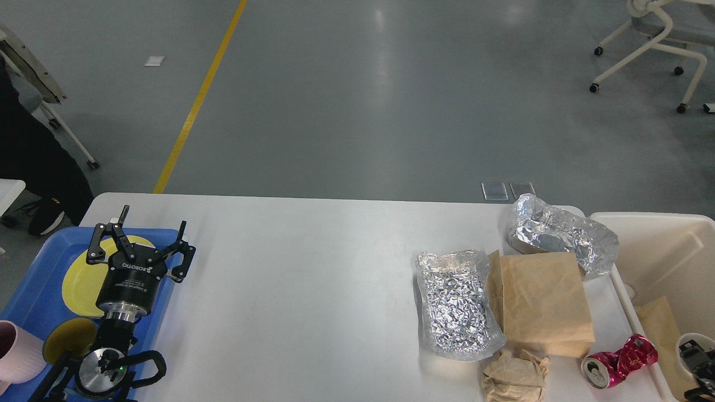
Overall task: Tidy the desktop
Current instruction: 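Withdraw the right gripper from the bin, then swing the right gripper down toward the second brown paper bag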
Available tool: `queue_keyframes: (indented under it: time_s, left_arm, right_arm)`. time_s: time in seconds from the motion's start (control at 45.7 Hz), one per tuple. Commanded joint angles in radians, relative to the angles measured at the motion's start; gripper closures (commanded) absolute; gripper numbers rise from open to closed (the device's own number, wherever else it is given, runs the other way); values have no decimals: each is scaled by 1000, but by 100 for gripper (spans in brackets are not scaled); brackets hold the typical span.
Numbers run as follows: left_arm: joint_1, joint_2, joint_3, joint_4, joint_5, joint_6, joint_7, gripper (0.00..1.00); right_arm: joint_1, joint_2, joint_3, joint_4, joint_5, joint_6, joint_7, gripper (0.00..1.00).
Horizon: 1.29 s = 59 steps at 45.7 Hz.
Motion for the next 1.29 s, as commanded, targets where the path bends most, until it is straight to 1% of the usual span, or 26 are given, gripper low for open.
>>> queue_keyframes:
  time_s: [0.0,0.066,0.088,0.328,0.394,0.438,0.547,0.657,0.745,0.854,1.029,1.051,1.139,1.182,1.27]
  left_arm:
    - [0,0,0,0,0,0,0,4]
    - [0,0,0,0,2,0,0,4]
    - [0,0,0,1,0,0,0,4]
    - [-2,0,0,0,0,0,0,4]
    - [-2,0,0,0,0,0,0,4]
    - [0,0,0,0,2,0,0,4]
    - [0,0,0,0,0,0,2,4]
    - [0,0,0,0,0,0,2,4]
    - [0,0,0,0,1,0,2,4]
    - [0,0,0,0,1,0,2,4]
    - [0,0,0,0,0,0,2,4]
    - [0,0,0,0,0,0,2,4]
    - [0,0,0,0,0,0,2,4]
    - [0,0,0,0,0,0,2,4]
    - [0,0,0,0,0,0,2,4]
  right_arm:
    - [2,4,-3,-1,-4,-43,-1,13]
    - [-1,10,-4,-1,-4,-63,-2,1]
    - [-1,11,-4,-1,-4,-63,-2,0]
    - [24,-2,-3,20,-7,-59,-4,0]
    - [64,-33,-9,42,-15,-48,-14,0]
    - [105,-65,-13,88,-33,-22,-16,0]
    - [281,-175,-17,284,-142,81,-16,0]
    - [467,-258,-24,508,-321,162,-16,0]
    - [631,-304,-46,641,-441,283,-16,0]
    - [829,-298,-138,675,-466,480,-16,0]
    - [1100,-203,-236,680,-461,880,-18,0]
    - [1128,-188,-247,680,-461,898,-18,0]
    - [1240,-133,-270,700,-460,898,-18,0]
    - [1303,-117,-270,753,-458,898,-16,0]
    - [1456,-99,-271,911,-458,898,-18,0]
